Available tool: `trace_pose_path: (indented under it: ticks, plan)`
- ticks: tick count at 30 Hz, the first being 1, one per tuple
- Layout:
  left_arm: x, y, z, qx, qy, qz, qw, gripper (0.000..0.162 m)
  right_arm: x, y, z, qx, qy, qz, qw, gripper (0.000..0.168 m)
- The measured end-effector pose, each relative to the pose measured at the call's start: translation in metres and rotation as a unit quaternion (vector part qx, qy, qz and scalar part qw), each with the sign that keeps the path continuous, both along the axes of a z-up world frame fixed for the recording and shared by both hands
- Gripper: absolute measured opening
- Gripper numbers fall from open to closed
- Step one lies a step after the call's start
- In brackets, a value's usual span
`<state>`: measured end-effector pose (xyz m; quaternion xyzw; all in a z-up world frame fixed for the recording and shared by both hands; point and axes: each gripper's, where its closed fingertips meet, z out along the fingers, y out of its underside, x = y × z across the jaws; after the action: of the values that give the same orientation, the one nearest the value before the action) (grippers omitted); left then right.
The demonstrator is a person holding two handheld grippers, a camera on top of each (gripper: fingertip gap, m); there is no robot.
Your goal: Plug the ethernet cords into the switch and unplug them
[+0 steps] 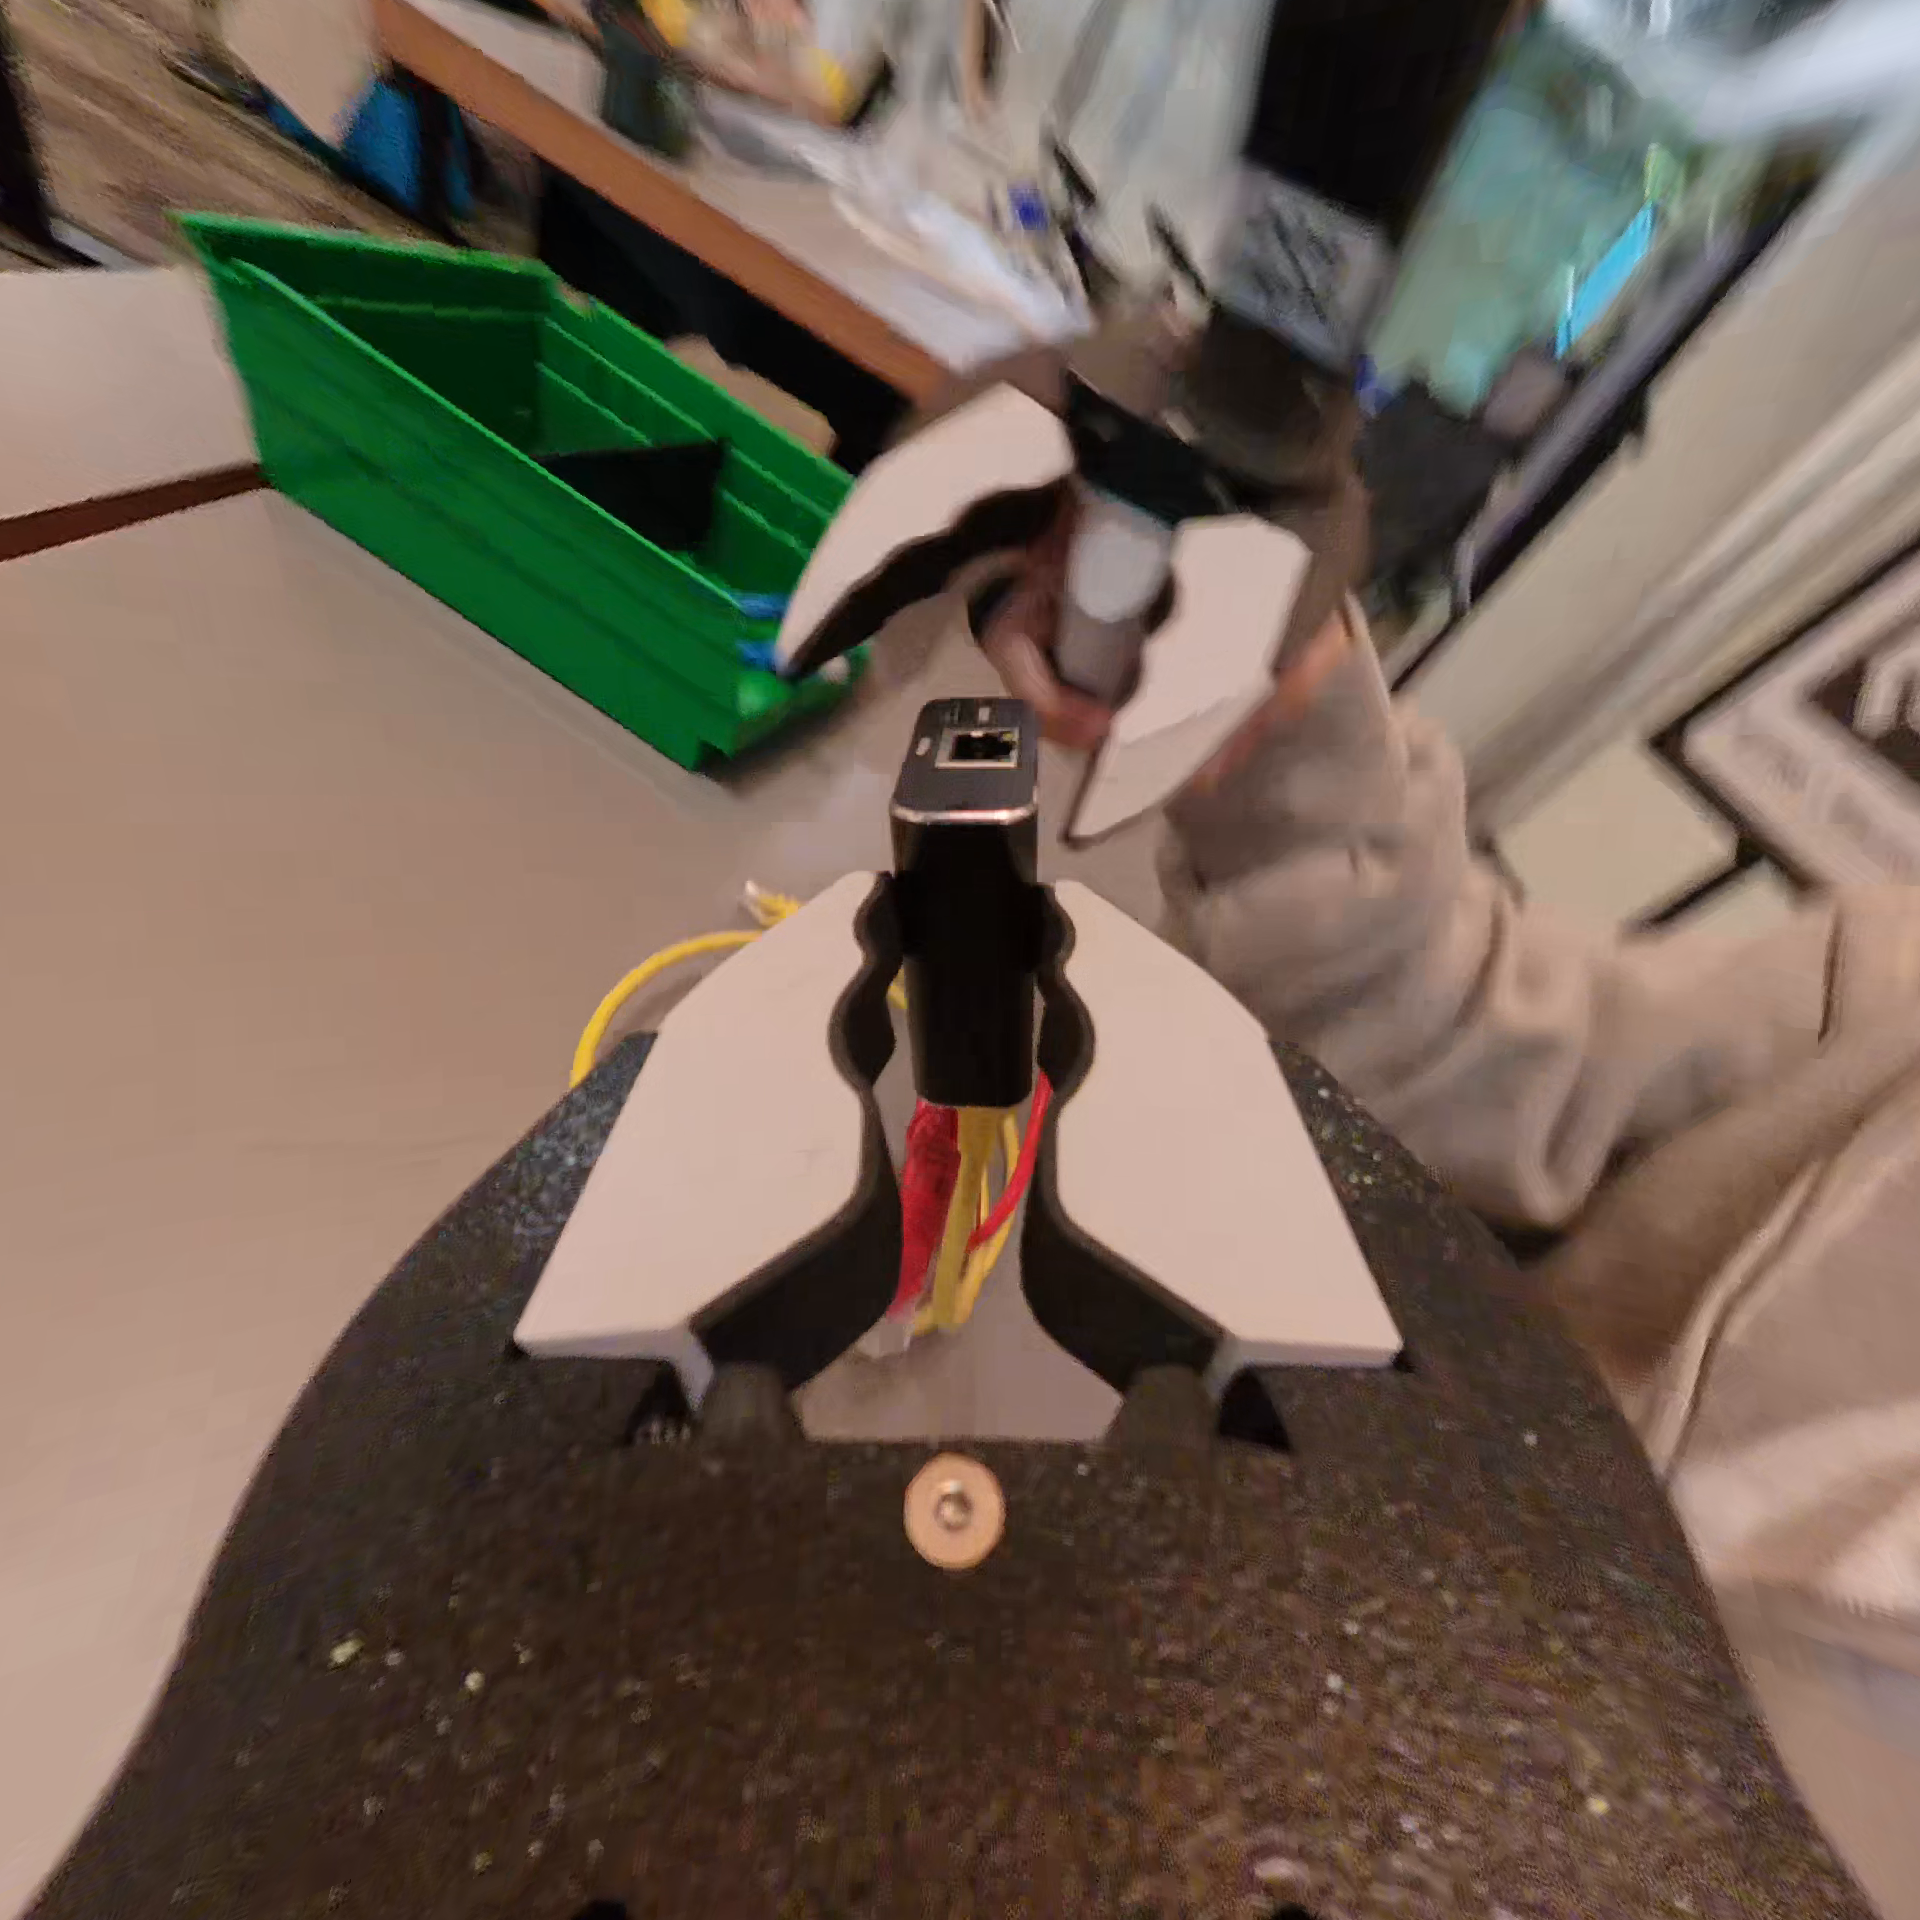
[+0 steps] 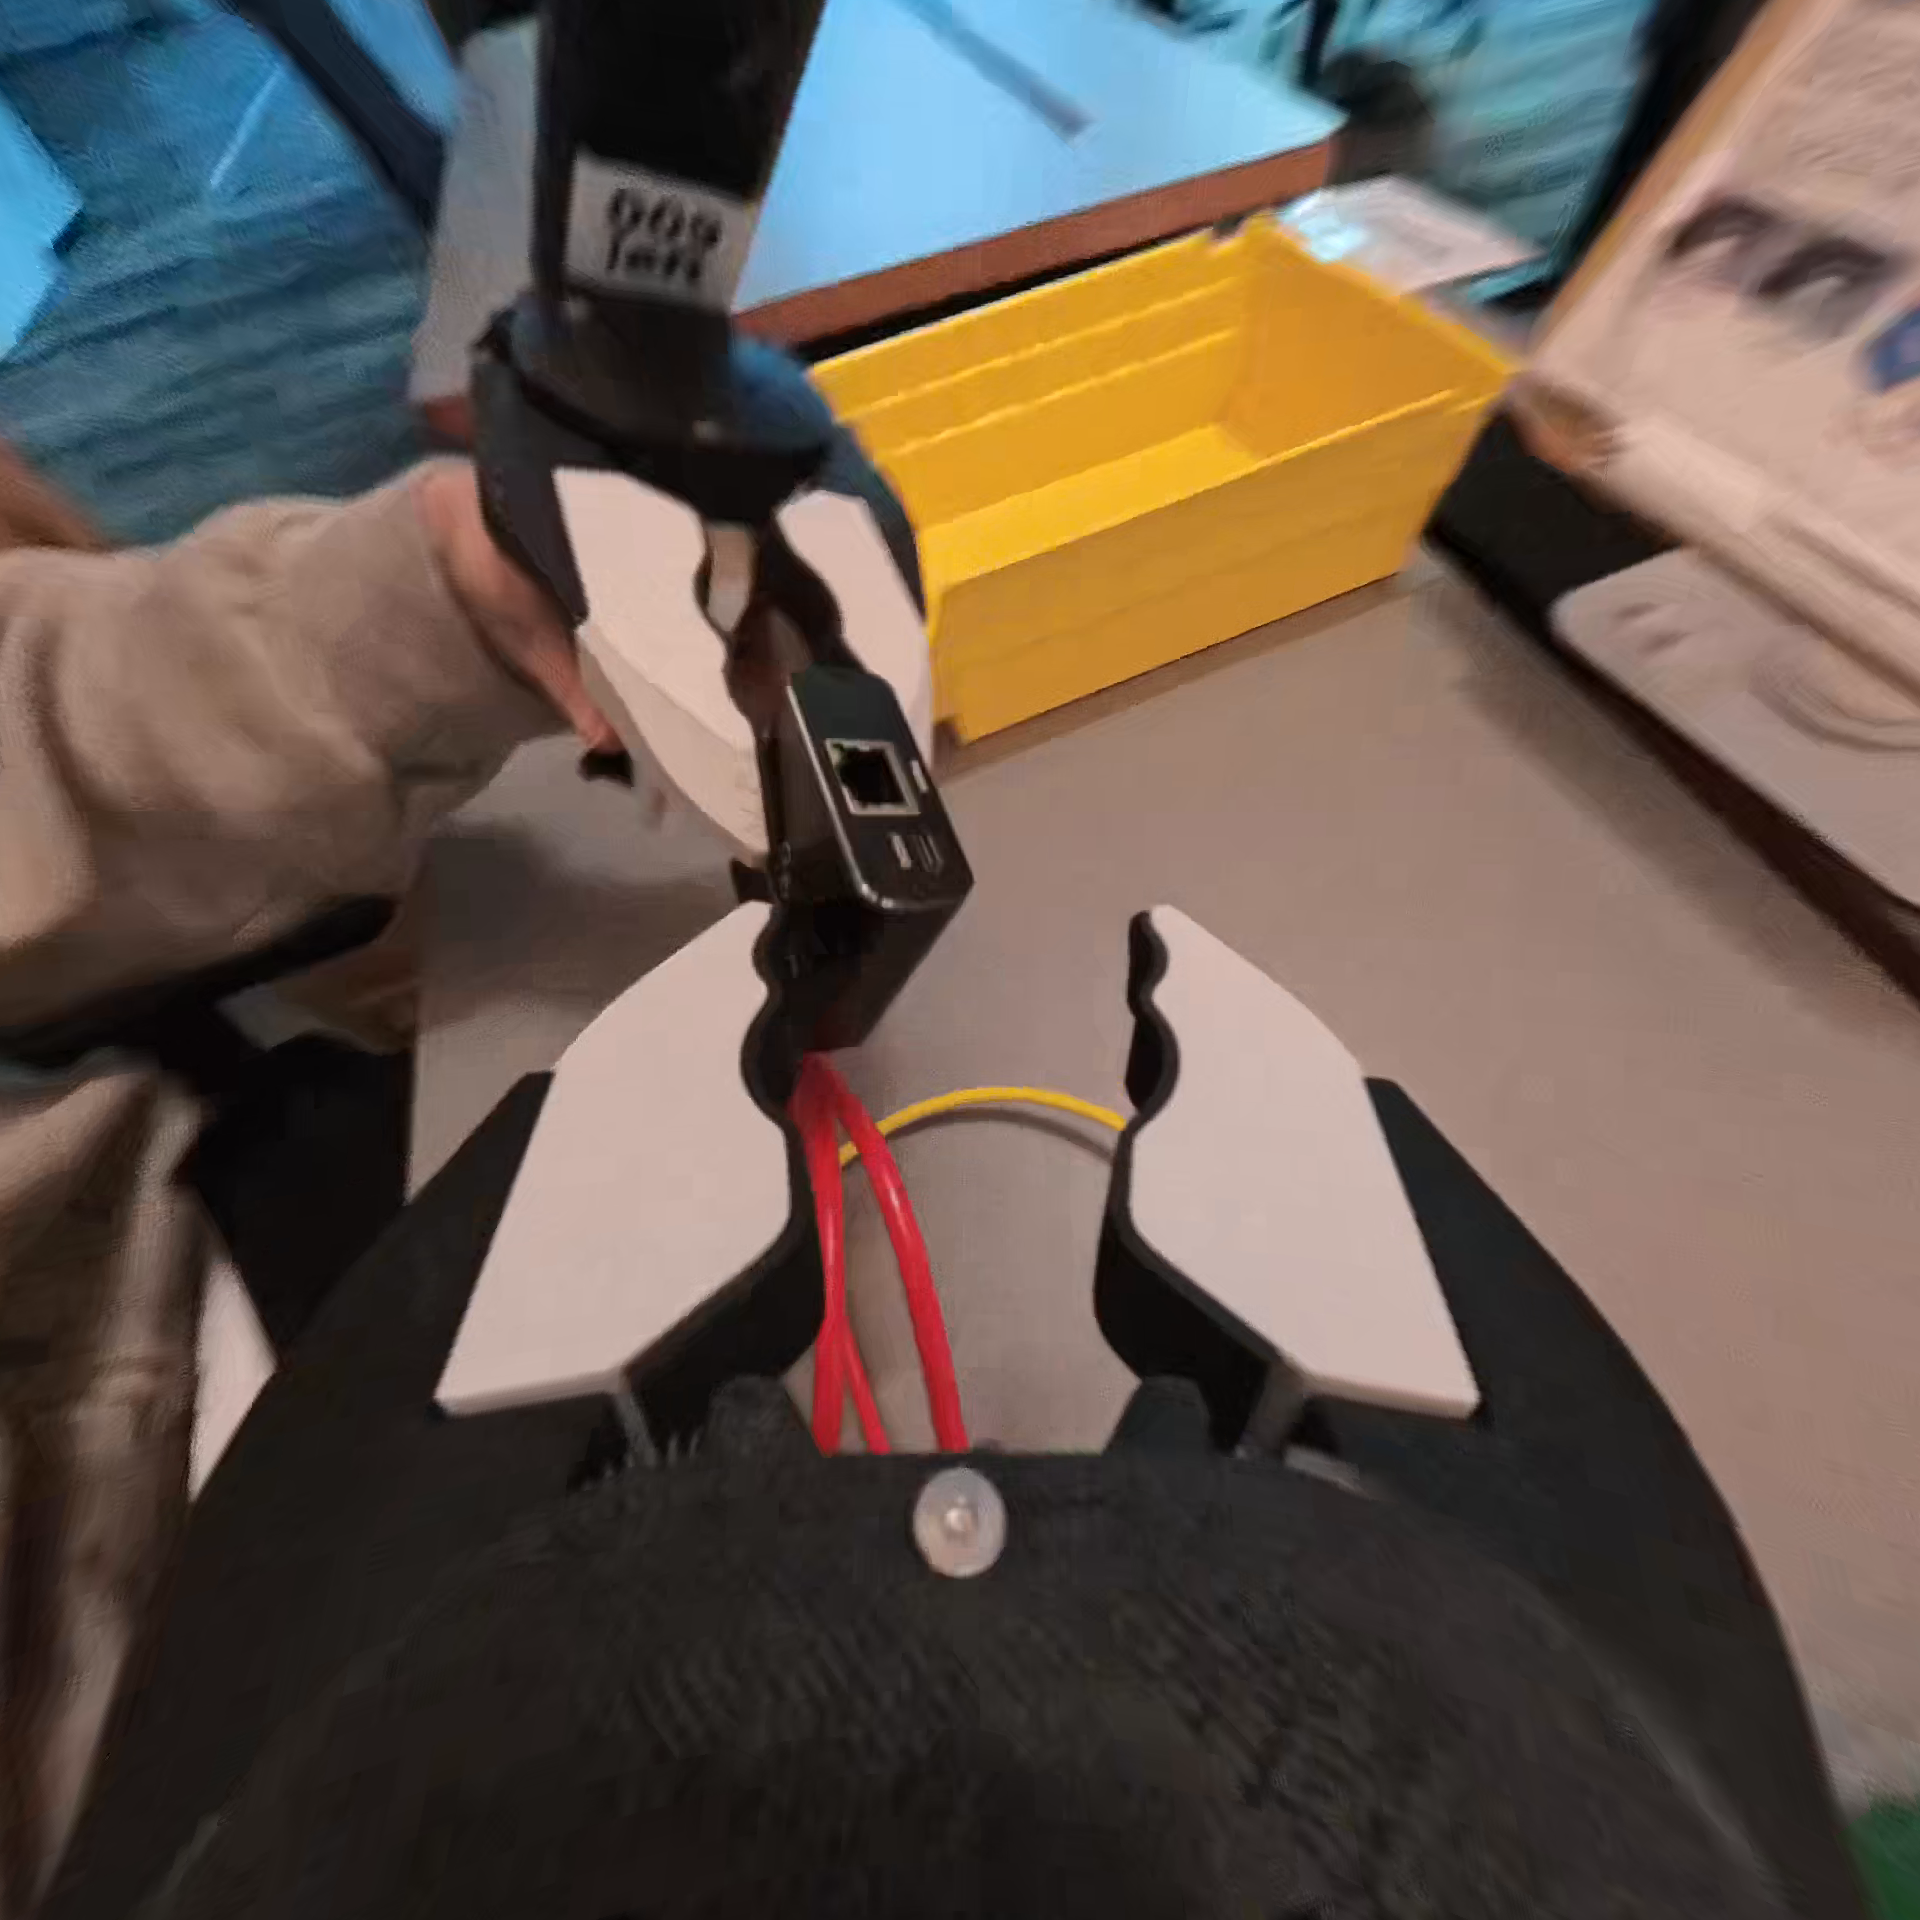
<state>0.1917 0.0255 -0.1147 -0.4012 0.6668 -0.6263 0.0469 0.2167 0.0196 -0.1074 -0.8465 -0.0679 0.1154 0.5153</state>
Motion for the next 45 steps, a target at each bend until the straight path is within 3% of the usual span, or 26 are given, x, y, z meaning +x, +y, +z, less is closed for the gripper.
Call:
trace_pose_path:
  ticks: [1,4,7,10,12,14,18,21,23,26,28,32,40,45]
  plan:
    - [0.007,0.009,0.004,-0.041,0.004,0.043,0.998,0.024,0.009,-0.004,0.009,0.036,-0.012,-0.052,0.998,0.071]
    - [0.022,0.035,0.016,-0.137,-0.006,0.147,0.98,0.024,0.0,-0.013,0.018,0.109,-0.066,-0.138,0.982,0.072]
    - [0.031,0.045,0.028,-0.19,-0.027,0.215,0.957,0.024,-0.014,-0.005,-0.002,0.12,-0.096,-0.21,0.966,0.071]
    - [0.035,0.043,0.042,-0.256,-0.038,0.26,0.931,0.023,-0.017,0.012,-0.02,0.131,-0.057,-0.242,0.96,0.072]
    - [0.034,0.037,0.046,-0.284,-0.041,0.275,0.918,0.023,-0.015,0.019,-0.021,0.144,-0.057,-0.247,0.957,0.062]
    - [0.029,0.034,0.048,-0.285,-0.046,0.281,0.915,0.023,-0.01,0.014,-0.018,0.152,-0.114,-0.241,0.952,0.033]
    - [0.009,0.021,0.049,-0.227,-0.067,0.24,0.941,0.024,-0.011,-0.003,-0.011,0.127,-0.197,-0.168,0.957,0.022]
    - [-0.008,0.009,0.052,-0.141,-0.127,0.175,0.966,0.029,-0.019,-0.016,-0.004,0.132,-0.185,-0.077,0.971,0.021]
    - [-0.019,0.008,0.051,-0.061,-0.167,0.148,0.973,0.043,-0.025,-0.026,-0.004,0.117,-0.173,-0.007,0.978,0.02]
    - [-0.031,0.006,0.039,0.09,-0.202,0.097,0.97,0.065,-0.027,-0.041,-0.018,0.058,-0.215,0.071,0.972,0.02]
    - [-0.039,0.0,0.025,0.176,-0.196,0.042,0.964,0.07,-0.027,-0.045,-0.026,0.02,-0.239,0.101,0.966,0.02]
    - [-0.038,-0.004,-0.003,0.291,-0.186,0.001,0.938,0.084,-0.039,-0.045,-0.03,-0.006,-0.248,0.163,0.955,0.02]
    - [-0.043,-0.03,-0.003,0.256,-0.277,-0.008,0.926,0.09,-0.048,-0.044,-0.028,0.01,-0.209,0.208,0.955,0.02]
    - [-0.037,-0.034,0.002,0.263,-0.307,0.021,0.915,0.084,-0.048,-0.04,-0.034,-0.01,-0.216,0.215,0.952,0.02]
